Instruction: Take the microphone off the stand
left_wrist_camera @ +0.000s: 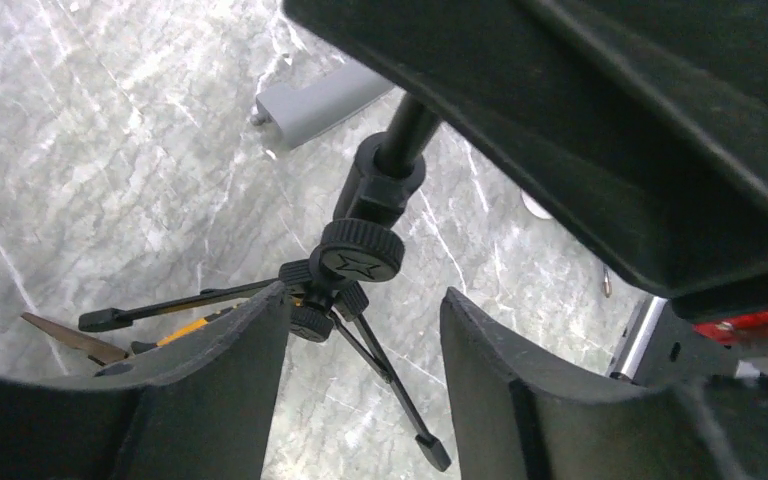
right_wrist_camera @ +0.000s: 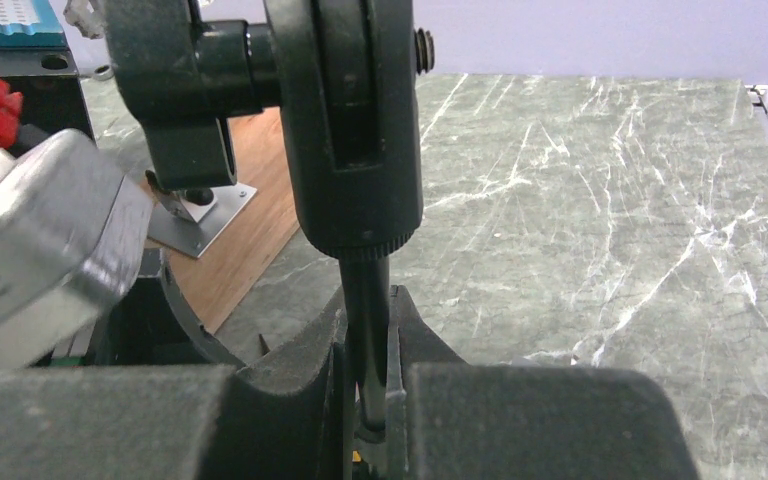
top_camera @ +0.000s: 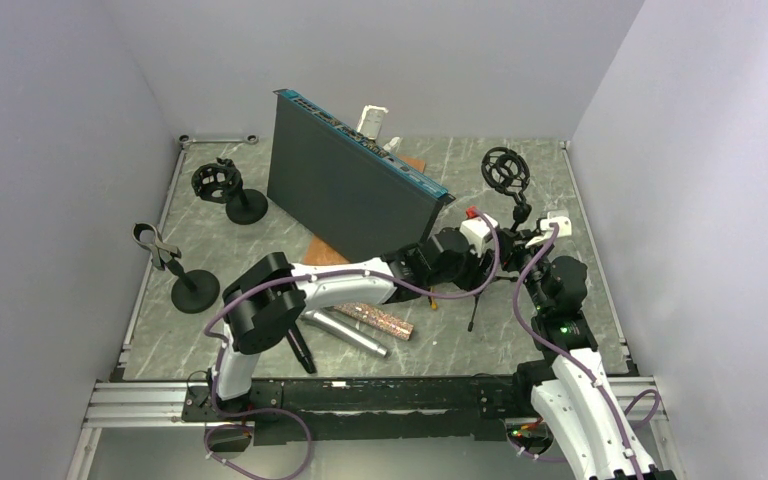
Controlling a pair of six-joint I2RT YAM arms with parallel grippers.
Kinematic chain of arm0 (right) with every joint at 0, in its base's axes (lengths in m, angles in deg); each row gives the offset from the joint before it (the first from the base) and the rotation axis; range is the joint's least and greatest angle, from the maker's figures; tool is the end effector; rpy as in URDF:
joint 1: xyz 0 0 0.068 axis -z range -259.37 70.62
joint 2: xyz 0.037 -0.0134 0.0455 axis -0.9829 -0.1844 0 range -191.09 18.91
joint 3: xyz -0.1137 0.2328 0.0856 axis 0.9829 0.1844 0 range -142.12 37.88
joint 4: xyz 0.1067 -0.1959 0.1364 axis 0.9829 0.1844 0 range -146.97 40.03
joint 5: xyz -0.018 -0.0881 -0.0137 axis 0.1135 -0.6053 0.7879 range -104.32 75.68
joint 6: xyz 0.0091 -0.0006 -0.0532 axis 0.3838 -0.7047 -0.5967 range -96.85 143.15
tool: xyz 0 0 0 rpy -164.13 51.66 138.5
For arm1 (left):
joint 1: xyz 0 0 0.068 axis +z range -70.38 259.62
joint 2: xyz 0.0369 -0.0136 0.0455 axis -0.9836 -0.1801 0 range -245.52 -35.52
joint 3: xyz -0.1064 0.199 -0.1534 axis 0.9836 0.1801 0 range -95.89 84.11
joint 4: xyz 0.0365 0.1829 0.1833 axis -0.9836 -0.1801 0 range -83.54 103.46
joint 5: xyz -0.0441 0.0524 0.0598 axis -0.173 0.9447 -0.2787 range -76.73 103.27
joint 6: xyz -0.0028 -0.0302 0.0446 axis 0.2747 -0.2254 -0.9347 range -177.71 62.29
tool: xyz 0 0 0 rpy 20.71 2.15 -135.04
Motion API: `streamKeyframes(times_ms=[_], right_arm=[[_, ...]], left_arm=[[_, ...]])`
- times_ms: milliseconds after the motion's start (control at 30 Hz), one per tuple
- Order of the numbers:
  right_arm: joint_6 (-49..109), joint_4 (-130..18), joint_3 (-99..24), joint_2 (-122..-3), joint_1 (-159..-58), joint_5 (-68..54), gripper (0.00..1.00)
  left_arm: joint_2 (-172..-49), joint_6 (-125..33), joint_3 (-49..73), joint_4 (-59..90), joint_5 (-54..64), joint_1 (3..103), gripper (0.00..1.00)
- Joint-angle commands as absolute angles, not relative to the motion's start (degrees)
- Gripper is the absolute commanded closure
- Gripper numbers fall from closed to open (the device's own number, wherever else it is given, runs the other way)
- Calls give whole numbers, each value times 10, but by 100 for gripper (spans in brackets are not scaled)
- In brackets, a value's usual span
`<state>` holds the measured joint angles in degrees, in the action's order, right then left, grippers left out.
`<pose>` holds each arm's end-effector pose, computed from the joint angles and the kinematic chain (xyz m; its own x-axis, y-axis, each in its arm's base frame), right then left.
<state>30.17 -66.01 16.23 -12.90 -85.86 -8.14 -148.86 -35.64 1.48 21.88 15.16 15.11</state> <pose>0.1555 0.0214 0.2663 -0.0463 0.1171 -0.9920 -0.2152 0.9686 0.1244 0.2021 -0.4215 0.2408 -0.4852 0.1453 -0.8623 0.7627 0.5526 -0.3361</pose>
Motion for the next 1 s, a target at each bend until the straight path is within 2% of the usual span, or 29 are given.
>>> streamKeyframes(times_ms=[0, 433, 600, 767, 967], right_arm=[[310, -683, 164, -122, -860, -92, 100], [312, -683, 167, -119, -860, -91, 100], [312, -683, 167, -117, -860, -92, 100], [312, -684, 168, -116, -860, -92, 100], [313, -686, 168, -117, -859, -92, 100]], left_arm=[[-1458, -436, -5, 239, 200, 144, 41], [-1475, -444, -46, 242, 194, 143, 48], [-1485, -427, -61, 223, 186, 143, 59], [-1477, -420, -49, 220, 189, 143, 49], [-1466, -417, -35, 216, 198, 143, 54]])
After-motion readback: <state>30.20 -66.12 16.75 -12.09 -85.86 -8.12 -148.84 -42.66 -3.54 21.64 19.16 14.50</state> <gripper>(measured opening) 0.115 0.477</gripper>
